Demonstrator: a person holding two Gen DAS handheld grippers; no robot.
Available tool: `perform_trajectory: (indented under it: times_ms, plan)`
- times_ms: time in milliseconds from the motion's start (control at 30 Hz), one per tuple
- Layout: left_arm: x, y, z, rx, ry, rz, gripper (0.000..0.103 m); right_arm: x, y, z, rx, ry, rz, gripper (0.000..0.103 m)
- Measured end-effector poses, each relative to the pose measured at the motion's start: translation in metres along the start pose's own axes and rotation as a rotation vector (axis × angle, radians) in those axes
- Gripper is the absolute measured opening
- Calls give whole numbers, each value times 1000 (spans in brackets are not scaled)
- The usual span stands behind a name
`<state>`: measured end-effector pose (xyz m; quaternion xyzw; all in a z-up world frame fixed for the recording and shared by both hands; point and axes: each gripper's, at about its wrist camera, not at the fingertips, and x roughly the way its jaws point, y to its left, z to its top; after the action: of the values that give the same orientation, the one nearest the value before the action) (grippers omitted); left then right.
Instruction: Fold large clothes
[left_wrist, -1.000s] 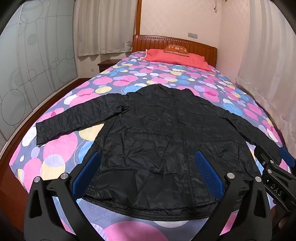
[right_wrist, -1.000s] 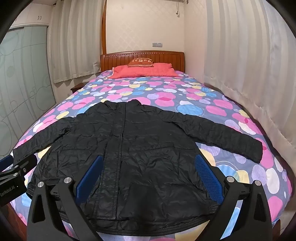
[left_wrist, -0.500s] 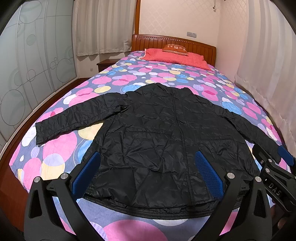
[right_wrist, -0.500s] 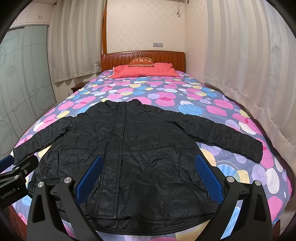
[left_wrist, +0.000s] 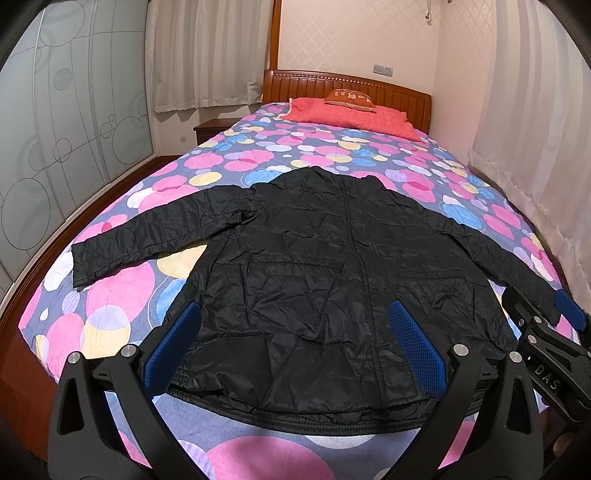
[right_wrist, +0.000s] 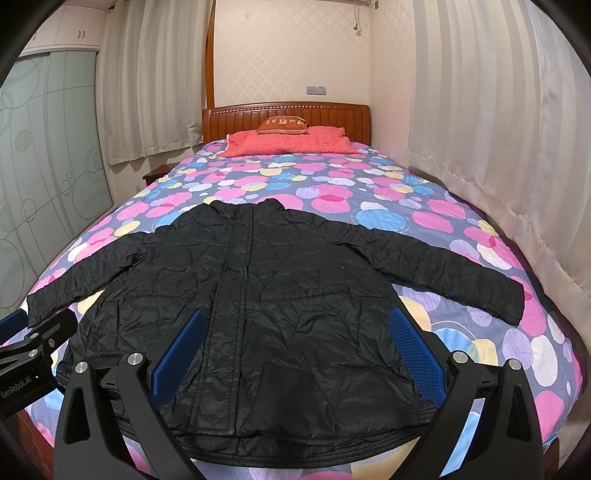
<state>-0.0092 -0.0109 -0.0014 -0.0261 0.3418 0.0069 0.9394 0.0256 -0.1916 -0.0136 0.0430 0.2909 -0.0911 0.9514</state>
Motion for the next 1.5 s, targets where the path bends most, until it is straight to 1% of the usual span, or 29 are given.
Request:
perform_trajectory:
  times_ms: [1500]
  plan:
    - [1,3,1,0,-2,-3,101,-1,4,-2,-4,-3,-2,98]
